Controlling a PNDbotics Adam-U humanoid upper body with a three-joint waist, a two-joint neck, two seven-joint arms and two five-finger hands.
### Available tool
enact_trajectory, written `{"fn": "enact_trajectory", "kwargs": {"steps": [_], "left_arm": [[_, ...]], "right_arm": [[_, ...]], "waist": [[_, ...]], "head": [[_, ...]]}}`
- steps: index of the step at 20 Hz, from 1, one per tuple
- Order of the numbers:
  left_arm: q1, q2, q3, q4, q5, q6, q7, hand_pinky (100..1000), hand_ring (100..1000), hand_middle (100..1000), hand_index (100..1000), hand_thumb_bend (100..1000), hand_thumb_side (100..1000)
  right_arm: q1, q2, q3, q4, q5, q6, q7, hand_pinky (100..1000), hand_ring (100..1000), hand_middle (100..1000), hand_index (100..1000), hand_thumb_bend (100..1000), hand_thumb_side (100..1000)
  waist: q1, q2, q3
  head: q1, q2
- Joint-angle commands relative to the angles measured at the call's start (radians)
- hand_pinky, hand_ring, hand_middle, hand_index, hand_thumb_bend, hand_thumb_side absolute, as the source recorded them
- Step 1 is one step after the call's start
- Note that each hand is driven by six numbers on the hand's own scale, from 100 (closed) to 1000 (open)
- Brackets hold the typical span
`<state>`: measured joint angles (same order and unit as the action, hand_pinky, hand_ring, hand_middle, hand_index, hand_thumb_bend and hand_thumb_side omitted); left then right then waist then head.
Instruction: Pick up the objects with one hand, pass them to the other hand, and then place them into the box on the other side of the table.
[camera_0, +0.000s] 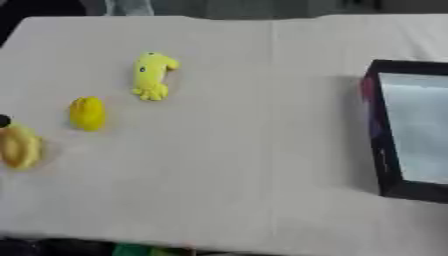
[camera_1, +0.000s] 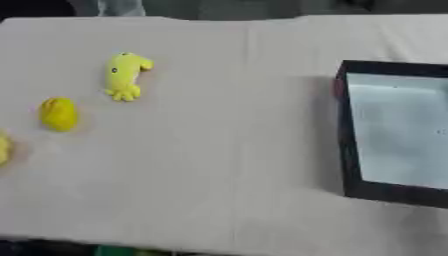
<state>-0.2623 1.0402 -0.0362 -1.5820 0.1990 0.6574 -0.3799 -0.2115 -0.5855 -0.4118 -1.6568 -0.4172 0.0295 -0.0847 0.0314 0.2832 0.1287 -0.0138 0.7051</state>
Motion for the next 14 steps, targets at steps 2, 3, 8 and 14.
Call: {"fn": "enact_trajectory", "kwargs": {"steps": [2, 3, 8, 14], "left_arm": [[-0.005, 0.053, -0.003, 0.026, -0.122, 0.037, -0.050, 998, 919, 841, 918, 636, 100], [-0.009, 0.049, -0.007, 0.033, -0.150, 0.050, -0.062, 998, 919, 842, 918, 633, 100], [-0.041, 0.029, -0.041, 0.073, -0.227, 0.093, -0.102, 994, 925, 843, 918, 639, 100], [-0.134, -0.028, -0.123, 0.137, -0.282, 0.142, -0.097, 987, 926, 844, 936, 637, 100]], "right_arm": [[-0.004, -0.038, -0.009, -0.005, 0.006, 0.001, 0.002, 1000, 1000, 1000, 1000, 100, 637], [-0.003, -0.037, -0.009, -0.004, 0.006, 0.001, 0.003, 1000, 1000, 1000, 1000, 100, 637], [-0.006, -0.032, -0.005, -0.003, 0.006, 0.005, 0.007, 1000, 1000, 1000, 1000, 100, 646], [-0.013, -0.022, 0.003, -0.002, 0.005, 0.014, 0.014, 1000, 1000, 1000, 1000, 100, 658]], "waist": [[-0.001, -0.003, -0.004], [-0.001, -0.003, -0.005], [-0.002, -0.004, -0.011], [-0.002, -0.005, -0.022]], "head": [[0.007, -0.009], [0.009, -0.008], [0.019, -0.009], [0.035, -0.007]]}}
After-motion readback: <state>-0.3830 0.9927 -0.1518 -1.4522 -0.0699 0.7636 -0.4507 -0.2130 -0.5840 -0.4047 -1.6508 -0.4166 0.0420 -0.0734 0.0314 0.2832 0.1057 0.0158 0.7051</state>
